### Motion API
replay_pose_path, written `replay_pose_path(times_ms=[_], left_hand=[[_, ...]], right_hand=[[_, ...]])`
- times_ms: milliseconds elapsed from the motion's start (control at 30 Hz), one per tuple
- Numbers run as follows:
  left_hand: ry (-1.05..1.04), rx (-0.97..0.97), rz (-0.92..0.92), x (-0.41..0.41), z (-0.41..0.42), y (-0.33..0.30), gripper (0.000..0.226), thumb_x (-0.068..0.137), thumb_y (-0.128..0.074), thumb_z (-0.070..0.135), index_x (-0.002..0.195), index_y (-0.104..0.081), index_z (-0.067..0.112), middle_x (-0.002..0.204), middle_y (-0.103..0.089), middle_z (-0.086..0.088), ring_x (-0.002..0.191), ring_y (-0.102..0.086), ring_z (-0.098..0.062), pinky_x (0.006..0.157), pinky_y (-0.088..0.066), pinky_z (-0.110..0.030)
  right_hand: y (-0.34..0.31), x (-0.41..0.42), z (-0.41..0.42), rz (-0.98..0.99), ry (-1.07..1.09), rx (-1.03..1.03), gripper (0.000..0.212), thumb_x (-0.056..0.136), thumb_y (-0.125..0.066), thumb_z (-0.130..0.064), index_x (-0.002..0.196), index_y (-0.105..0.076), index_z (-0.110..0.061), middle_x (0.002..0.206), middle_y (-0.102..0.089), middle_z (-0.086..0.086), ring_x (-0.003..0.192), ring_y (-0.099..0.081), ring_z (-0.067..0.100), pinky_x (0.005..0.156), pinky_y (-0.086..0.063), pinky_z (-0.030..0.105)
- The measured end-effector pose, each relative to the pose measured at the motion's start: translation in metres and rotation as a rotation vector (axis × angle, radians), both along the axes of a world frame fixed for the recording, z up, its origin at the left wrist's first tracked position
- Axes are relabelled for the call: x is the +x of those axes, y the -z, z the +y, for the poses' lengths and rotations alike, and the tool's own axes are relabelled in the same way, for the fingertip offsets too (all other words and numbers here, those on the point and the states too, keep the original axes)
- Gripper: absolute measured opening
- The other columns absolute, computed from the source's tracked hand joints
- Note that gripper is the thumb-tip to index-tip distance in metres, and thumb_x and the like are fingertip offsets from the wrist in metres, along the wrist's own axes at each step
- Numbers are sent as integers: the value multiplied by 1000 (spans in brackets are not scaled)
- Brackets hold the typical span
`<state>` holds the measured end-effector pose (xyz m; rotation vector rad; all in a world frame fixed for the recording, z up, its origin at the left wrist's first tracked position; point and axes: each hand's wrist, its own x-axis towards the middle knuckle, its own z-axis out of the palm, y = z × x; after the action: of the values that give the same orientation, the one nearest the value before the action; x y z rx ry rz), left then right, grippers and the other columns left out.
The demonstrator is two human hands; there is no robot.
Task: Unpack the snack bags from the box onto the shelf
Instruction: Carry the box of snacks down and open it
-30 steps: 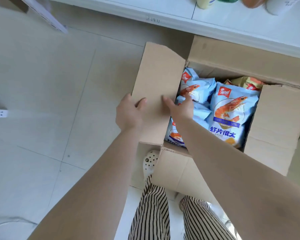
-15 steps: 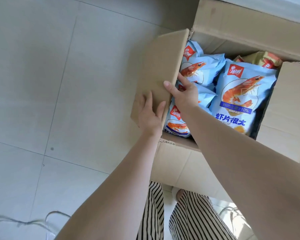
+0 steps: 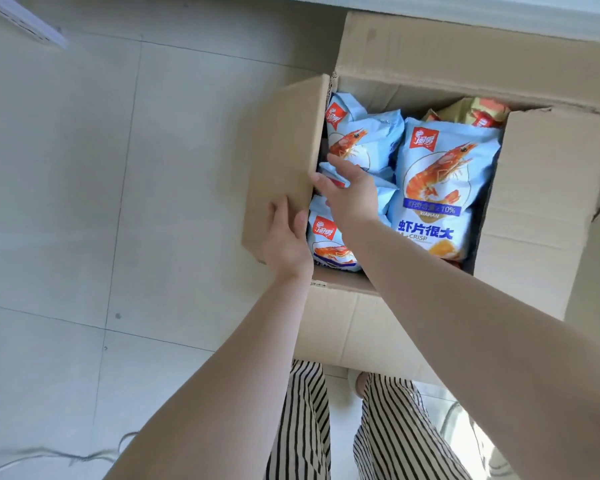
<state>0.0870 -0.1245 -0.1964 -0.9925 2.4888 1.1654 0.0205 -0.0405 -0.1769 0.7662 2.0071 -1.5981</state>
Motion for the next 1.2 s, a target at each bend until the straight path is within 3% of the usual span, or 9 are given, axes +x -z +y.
replay_pose_path(times_ms=[133,300,500,667,867,967,1067,1133,1200], left_hand=[[196,13,157,-6,37,-31,42,99,-49,13,141,-46,7,144,-46,-12,136,-40,-22,106,-21,-6],[389,278,109,-17,115,-54,32,98,-52,17,129,-59,11,124,-64,-2,114,-58,-9,95,-40,-12],[392,401,-110,-24,189,-34,23,88,-67,17,110,-70,10,103,-72,-6,95,-68,-19,91,-53,-36],[224,558,-172,-33,214,-24,14,91,-62,8,105,-65,9,89,-68,-12,73,-60,-16,72,-55,-29],[171,627,-168,-52,229,-41,12,94,-61,15,95,-66,5,92,-66,-11,81,-64,-21,66,-55,-21],[232,827,-182,-53,234,-66,13,97,-55,21,93,-65,13,95,-70,-5,85,-68,-14,76,-56,-22],[315,936,-191,-56,259,-84,11,97,-55,22,100,-64,16,99,-70,0,93,-66,-13,89,-52,-26],[383,893,-150,-59,288,-88,15,93,-62,27,106,-63,20,103,-69,8,99,-63,-6,94,-46,-25],[485,814,-150,-61,322,-89,48,85,-69,41,128,-52,27,122,-59,13,113,-55,-3,97,-41,-22]], right_hand=[[-26,21,59,163,76,233,34,89,-68,-23,123,-63,-23,119,-61,-8,96,-62,10,80,-50,24],[-23,63,157,52,122,778,66,79,-74,-31,138,-47,-21,145,-42,4,131,-40,28,104,-31,36],[-11,102,196,-170,127,779,108,70,-77,-56,154,-18,-23,164,-8,2,151,-5,21,118,-5,42],[-1,121,202,-90,83,758,110,72,-75,-54,156,-11,-26,165,-1,-1,152,3,17,119,-1,41],[-18,136,210,13,97,691,92,80,-66,-54,155,-21,-24,165,-11,1,152,-4,17,121,-4,43],[-50,146,219,80,217,565,71,86,-62,-50,149,-37,-28,159,-30,-6,147,-24,10,118,-26,43],[-82,158,240,110,397,463,51,89,-58,-55,135,-54,-35,137,-57,-14,116,-55,-6,98,-47,24],[-97,163,258,97,546,422,34,93,-58,-48,124,-64,-35,115,-68,-16,92,-61,-6,80,-44,9],[-101,164,281,87,688,456,20,97,-54,-44,107,-70,-35,92,-68,-15,79,-56,1,73,-42,14]])
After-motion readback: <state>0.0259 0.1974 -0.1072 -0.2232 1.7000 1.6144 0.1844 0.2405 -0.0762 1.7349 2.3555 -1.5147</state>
